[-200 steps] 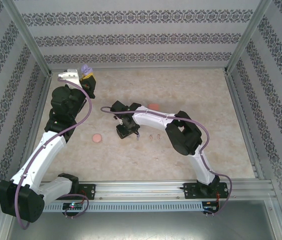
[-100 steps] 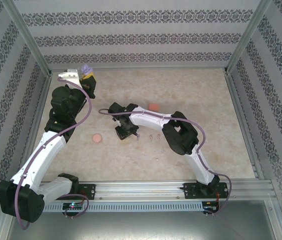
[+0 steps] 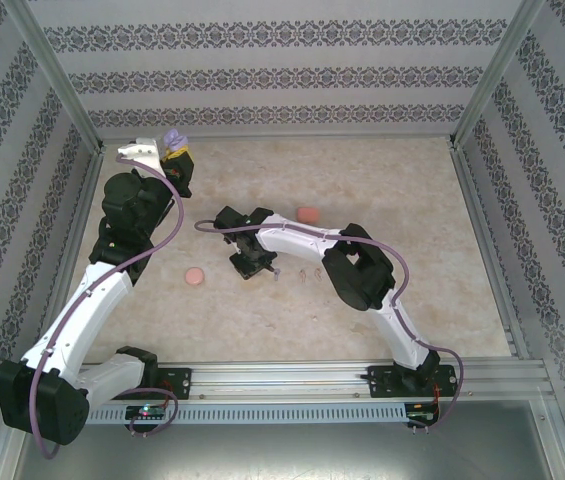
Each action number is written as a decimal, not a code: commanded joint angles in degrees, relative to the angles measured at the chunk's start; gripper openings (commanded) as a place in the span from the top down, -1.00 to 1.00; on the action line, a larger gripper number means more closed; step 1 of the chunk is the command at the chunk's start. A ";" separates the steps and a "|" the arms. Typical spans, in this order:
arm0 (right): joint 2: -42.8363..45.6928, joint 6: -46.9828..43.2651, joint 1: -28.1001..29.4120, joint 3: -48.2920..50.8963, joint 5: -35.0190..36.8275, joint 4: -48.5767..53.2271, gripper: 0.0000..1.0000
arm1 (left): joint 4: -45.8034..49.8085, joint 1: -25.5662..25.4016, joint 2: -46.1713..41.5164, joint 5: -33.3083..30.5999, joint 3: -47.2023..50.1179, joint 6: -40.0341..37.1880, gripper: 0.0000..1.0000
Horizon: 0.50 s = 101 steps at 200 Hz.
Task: Insert wireless bluetooth earbuds into charging case
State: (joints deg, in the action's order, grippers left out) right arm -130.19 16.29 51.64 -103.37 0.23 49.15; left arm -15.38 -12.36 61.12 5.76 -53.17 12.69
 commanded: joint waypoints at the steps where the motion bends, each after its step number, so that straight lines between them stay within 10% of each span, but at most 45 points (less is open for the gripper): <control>1: -0.86 -0.05 0.66 -0.81 1.00 1.62 0.42 | 0.77 0.06 -0.40 1.30 -2.07 1.55 1.00; 101: 6.12 1.44 -0.26 4.33 0.73 -2.43 0.63 | 3.42 0.10 1.18 4.45 -3.99 0.97 1.00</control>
State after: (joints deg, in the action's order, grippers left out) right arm -128.55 16.49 51.62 -101.06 0.60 47.81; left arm -13.19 -12.36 61.56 7.79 -54.19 13.80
